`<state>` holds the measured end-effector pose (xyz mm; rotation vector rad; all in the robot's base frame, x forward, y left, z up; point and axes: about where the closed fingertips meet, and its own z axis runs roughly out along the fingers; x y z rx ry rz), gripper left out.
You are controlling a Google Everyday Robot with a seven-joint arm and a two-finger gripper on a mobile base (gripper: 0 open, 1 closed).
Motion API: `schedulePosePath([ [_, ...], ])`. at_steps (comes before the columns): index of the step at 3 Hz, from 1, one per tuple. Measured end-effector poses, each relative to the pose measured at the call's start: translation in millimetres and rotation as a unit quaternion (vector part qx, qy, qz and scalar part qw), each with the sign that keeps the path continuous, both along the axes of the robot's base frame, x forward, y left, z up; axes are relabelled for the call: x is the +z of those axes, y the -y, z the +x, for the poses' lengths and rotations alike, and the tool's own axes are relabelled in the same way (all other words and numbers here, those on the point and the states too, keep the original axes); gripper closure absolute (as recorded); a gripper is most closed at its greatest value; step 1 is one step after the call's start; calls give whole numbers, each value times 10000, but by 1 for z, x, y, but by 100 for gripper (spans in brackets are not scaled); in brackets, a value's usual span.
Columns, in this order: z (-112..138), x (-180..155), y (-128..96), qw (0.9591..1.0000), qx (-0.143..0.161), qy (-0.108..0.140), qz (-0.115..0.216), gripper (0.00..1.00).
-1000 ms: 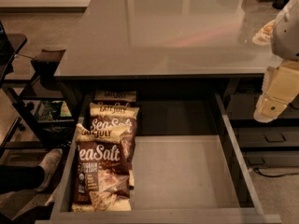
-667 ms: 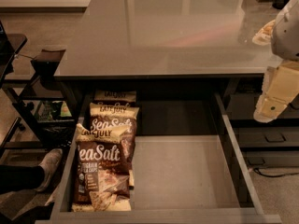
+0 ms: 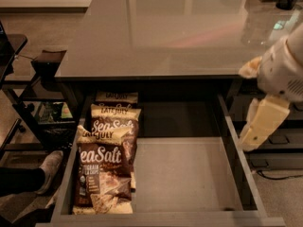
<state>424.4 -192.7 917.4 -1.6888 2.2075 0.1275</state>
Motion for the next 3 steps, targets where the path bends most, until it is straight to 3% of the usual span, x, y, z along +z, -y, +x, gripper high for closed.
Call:
schedulePosePath([
  [1, -19, -36, -34, 9974, 414, -368, 466, 0],
  [2, -22, -37, -38, 9968, 451, -409, 515, 0],
  [3, -27, -54, -52, 9943, 456, -362, 890, 0],
])
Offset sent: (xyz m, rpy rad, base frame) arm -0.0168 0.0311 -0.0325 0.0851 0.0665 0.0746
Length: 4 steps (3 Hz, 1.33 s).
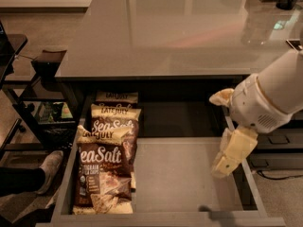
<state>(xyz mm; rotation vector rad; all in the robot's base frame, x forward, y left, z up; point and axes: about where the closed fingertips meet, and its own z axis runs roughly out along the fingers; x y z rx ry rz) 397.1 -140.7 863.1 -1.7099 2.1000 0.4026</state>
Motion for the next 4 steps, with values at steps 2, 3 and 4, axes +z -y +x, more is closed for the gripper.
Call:
schedulePosePath([
  [2, -7, -68, -91, 9918, 93, 114, 1266, 0],
  [3, 4, -78, -123, 9876, 122, 320, 1533, 0],
  [4, 4, -78, -123, 9876, 122, 320, 1533, 0],
])
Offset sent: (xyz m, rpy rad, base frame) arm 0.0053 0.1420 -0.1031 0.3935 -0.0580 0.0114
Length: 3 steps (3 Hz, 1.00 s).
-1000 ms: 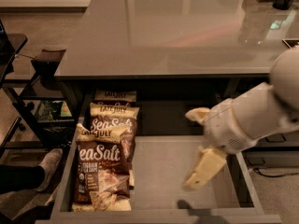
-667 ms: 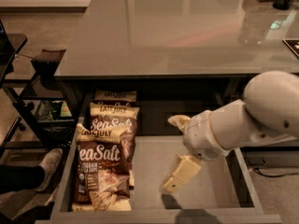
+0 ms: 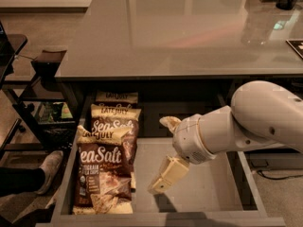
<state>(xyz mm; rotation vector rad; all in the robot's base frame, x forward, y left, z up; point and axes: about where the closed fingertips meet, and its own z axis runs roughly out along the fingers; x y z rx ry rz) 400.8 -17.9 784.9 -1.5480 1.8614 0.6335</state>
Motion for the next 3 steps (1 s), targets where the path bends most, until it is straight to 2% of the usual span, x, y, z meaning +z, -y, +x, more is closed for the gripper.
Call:
schedulePosePath([
  [1, 10, -10, -9, 9995, -254, 110, 168, 0],
  [2, 18, -38, -38, 9958, -697, -4, 590, 0],
  [3, 34, -56, -57, 9918, -1044, 211, 708, 0],
])
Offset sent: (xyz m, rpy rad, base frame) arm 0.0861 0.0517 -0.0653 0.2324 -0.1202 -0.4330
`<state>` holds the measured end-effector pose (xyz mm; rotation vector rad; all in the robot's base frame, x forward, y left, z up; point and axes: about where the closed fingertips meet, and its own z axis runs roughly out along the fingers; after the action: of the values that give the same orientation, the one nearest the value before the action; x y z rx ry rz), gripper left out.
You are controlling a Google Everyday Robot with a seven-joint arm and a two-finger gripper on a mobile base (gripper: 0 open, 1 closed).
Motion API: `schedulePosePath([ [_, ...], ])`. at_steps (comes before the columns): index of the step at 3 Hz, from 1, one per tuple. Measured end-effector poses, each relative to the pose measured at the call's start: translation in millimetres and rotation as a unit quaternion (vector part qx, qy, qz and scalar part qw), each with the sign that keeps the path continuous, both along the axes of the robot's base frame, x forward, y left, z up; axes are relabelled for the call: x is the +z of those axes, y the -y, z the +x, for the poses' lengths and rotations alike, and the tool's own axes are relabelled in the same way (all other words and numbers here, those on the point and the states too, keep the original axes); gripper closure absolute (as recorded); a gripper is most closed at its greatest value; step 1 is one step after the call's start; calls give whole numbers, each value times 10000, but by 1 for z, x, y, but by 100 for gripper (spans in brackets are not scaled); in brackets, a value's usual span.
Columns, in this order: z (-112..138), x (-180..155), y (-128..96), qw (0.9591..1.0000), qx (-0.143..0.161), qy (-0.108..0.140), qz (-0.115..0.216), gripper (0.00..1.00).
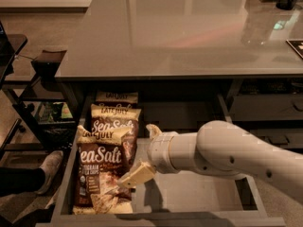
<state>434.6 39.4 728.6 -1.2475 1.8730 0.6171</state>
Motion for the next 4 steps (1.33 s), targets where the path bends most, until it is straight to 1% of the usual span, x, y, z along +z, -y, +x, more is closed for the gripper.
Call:
schedulePosePath([
  [1, 27, -14, -5, 9985, -344, 432, -24, 0],
  [2, 60, -21, -6, 9943, -675, 827, 58, 0],
  [3, 74, -25, -21, 9928, -670, 914, 382, 0],
  [4, 75, -20, -47, 9939, -280, 823, 676, 0],
])
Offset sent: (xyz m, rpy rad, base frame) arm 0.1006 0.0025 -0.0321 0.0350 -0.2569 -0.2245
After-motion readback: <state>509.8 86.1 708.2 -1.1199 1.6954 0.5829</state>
